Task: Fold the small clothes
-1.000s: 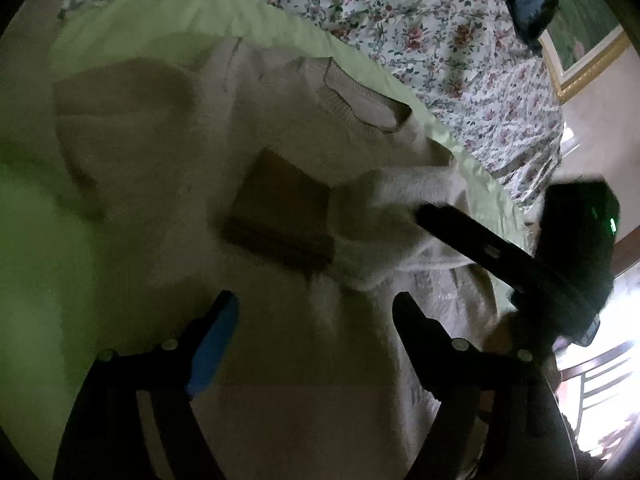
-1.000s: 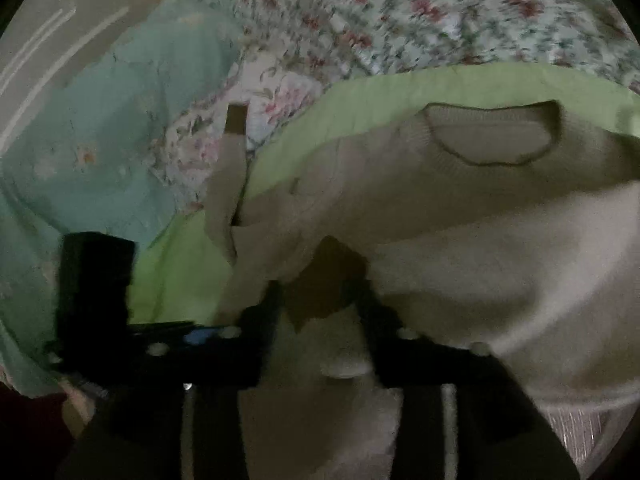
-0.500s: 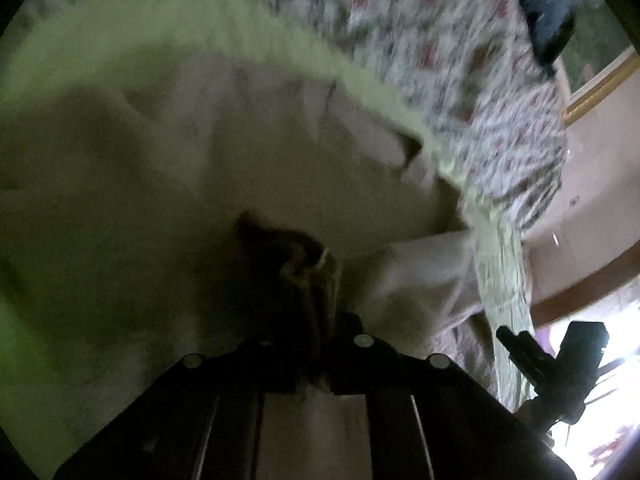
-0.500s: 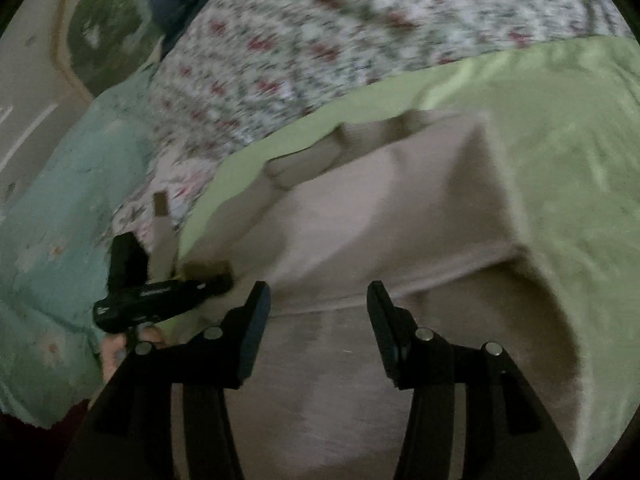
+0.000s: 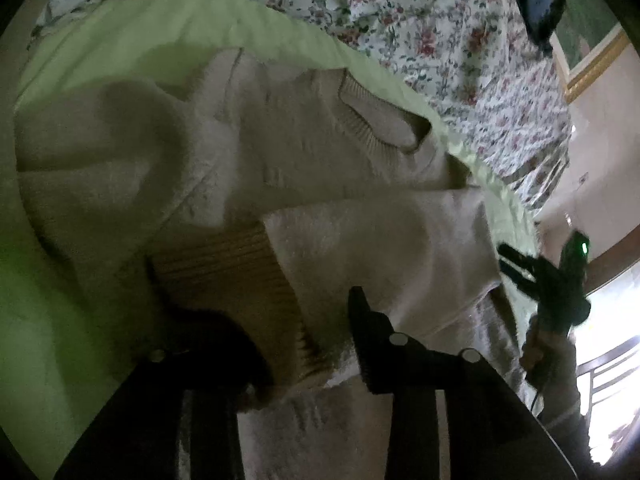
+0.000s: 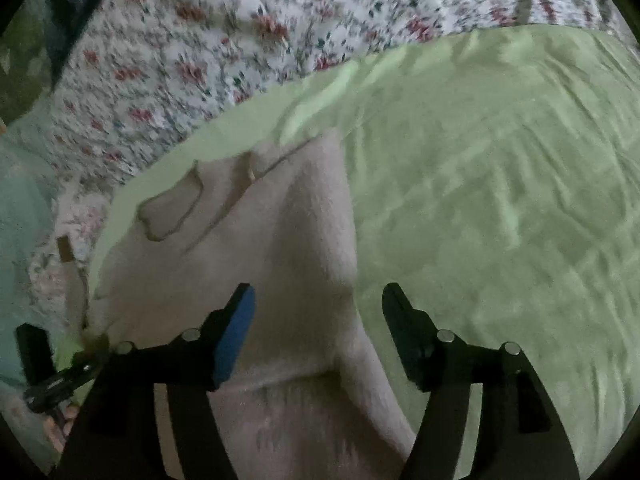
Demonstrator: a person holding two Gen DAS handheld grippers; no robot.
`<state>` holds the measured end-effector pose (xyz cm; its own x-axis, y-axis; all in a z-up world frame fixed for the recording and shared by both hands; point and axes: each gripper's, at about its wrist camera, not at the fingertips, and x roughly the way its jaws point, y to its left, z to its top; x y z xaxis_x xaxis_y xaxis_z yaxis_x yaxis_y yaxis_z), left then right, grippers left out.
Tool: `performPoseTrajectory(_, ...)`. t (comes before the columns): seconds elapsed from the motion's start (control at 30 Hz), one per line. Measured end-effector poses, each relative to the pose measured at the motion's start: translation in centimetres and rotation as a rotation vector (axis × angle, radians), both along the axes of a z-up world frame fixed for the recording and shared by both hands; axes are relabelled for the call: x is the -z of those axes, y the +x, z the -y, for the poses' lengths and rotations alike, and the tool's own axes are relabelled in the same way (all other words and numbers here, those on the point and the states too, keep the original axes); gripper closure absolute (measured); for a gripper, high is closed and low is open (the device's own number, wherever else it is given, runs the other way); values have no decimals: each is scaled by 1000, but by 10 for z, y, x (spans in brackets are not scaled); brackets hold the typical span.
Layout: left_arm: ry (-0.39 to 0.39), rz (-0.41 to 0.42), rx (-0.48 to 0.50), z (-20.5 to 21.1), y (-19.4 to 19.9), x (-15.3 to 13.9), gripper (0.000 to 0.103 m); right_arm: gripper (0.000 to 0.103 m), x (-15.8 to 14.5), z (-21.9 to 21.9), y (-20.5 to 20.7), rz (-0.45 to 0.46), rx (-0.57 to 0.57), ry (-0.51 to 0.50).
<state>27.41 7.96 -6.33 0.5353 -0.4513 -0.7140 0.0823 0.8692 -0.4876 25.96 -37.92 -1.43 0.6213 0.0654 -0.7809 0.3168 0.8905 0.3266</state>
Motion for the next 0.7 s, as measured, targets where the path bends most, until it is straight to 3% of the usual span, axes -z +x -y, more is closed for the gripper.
performPoseTrajectory(0.03, 17, -1, -6, 1, 1, 1, 80, 35, 7, 1, 12, -31, 0, -6)
performPoseTrajectory(0.07, 30, -6, -14, 0, 1, 3, 96, 35, 12, 2, 19, -47, -3, 3)
performPoseTrajectory(0.2, -23, -23, -37, -9, 3, 9, 98, 37, 27, 8, 38, -58, -20, 63)
performPoseTrajectory(0.23, -11, -10, -36, -5, 1, 5, 98, 76, 26, 7, 39, -52, -40, 57)
performPoseTrajectory(0.27, 2, 12, -23, -1, -2, -1, 98, 94, 24, 7, 38, -59, -51, 45)
performPoseTrajectory(0.43, 60, 83, 40, 25, -7, -17, 98, 94, -6, 20, 13, 41, 32, -55)
performPoseTrajectory(0.6, 62, 36, 28, 21, 4, 0, 98, 91, 16, 21, 23, -78, 46, -123)
performPoseTrajectory(0.7, 54, 43, 29, 16, 3, 2, 98, 87, -4, 8, 7, -27, 106, -199)
